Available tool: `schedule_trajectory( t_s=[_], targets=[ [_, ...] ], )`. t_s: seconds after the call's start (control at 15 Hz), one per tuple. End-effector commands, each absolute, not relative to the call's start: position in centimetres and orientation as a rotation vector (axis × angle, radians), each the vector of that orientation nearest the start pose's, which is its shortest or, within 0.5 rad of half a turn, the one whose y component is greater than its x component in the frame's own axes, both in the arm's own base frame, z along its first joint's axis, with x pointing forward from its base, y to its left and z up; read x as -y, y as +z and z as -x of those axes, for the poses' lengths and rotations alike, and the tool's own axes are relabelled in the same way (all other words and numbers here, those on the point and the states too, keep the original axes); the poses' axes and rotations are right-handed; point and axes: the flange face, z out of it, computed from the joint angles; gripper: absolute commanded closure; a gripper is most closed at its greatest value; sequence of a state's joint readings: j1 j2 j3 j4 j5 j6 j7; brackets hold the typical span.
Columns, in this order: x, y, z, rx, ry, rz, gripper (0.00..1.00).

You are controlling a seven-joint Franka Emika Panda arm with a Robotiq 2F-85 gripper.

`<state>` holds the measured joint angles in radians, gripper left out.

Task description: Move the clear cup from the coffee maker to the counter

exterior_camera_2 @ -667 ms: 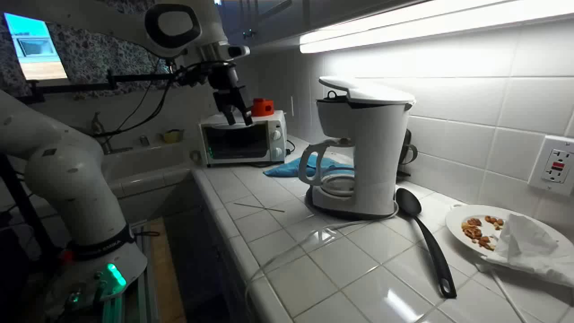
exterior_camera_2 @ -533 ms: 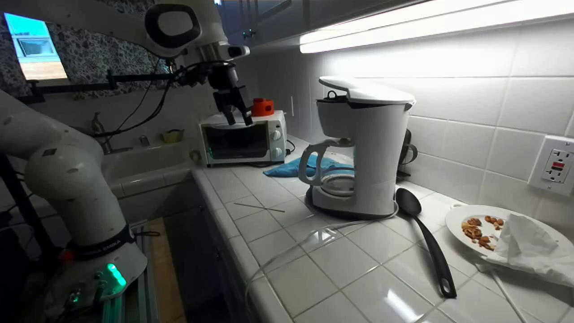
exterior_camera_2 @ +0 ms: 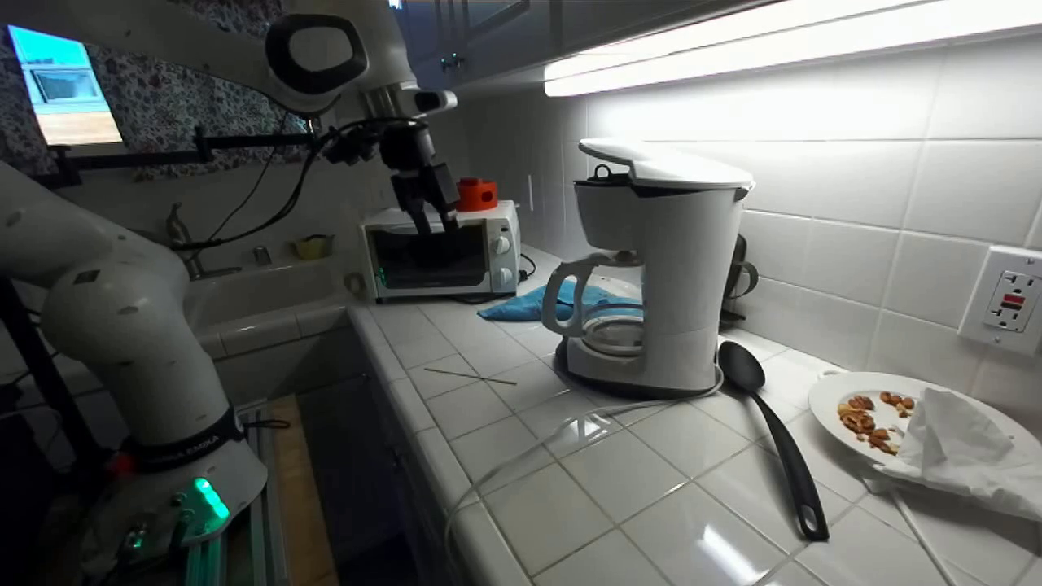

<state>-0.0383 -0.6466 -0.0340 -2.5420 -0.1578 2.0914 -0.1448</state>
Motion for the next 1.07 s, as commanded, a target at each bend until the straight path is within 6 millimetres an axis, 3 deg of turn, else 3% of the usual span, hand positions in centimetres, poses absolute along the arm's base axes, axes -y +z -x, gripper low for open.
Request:
schedule_trajectory(
  t_s=[0.0,0.47,0.8,1.0],
  targets=[
    [5.4,48.4,-37.0,0.059,-0.385,3.301,0.0],
    [8.4,45.3,-37.1,-0.16,-0.626,3.279,0.0],
    [9.5,44.0,-37.5,-0.112,-0.853,3.246,0.0],
    [9.9,44.1,-38.8,-0.084,-0.969,3.223,0.0]
  ],
)
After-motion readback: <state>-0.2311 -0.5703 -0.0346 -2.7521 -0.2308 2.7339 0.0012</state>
